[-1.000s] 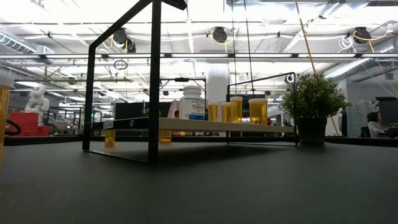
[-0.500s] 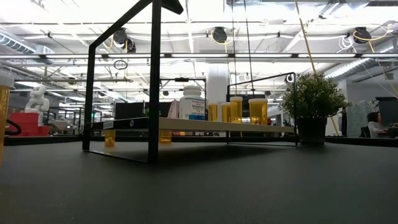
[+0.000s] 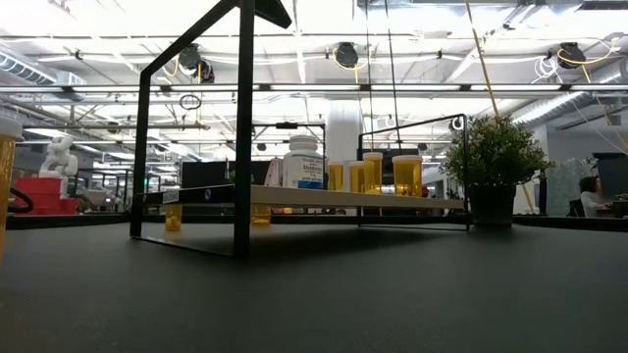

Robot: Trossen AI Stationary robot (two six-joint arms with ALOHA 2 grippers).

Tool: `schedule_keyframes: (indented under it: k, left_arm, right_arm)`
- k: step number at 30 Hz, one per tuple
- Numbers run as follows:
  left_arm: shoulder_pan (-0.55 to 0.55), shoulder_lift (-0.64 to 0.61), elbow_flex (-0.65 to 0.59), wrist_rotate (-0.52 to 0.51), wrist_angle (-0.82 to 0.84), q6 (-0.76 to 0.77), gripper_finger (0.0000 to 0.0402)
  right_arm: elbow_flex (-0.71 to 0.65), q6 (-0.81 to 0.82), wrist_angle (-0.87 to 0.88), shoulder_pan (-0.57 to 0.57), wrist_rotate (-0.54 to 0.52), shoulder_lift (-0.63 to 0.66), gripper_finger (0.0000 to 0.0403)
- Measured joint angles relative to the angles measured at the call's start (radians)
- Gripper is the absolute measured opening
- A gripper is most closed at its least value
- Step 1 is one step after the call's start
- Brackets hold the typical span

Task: Pick and place medicine bottles onto shelf by color
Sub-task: Align the white pill bottle with the other white pill bottle on the shelf

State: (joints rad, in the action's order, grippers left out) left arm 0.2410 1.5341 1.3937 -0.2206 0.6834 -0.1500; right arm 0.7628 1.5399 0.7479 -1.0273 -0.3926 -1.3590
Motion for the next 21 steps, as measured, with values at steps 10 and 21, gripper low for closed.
schedule_keyframes:
  k: [10, 21]
  left_arm:
    - [-0.018, 0.000, 0.000, 0.000, -0.001, 0.006, 0.0120]
    - [-0.018, 0.000, 0.000, 0.000, 0.007, 0.006, 0.0120]
  right_arm:
    - [-0.052, 0.013, -0.042, 0.017, -0.058, 0.000, 0.0308]
    - [-0.068, -0.049, -0.104, 0.075, -0.061, 0.000, 0.0209]
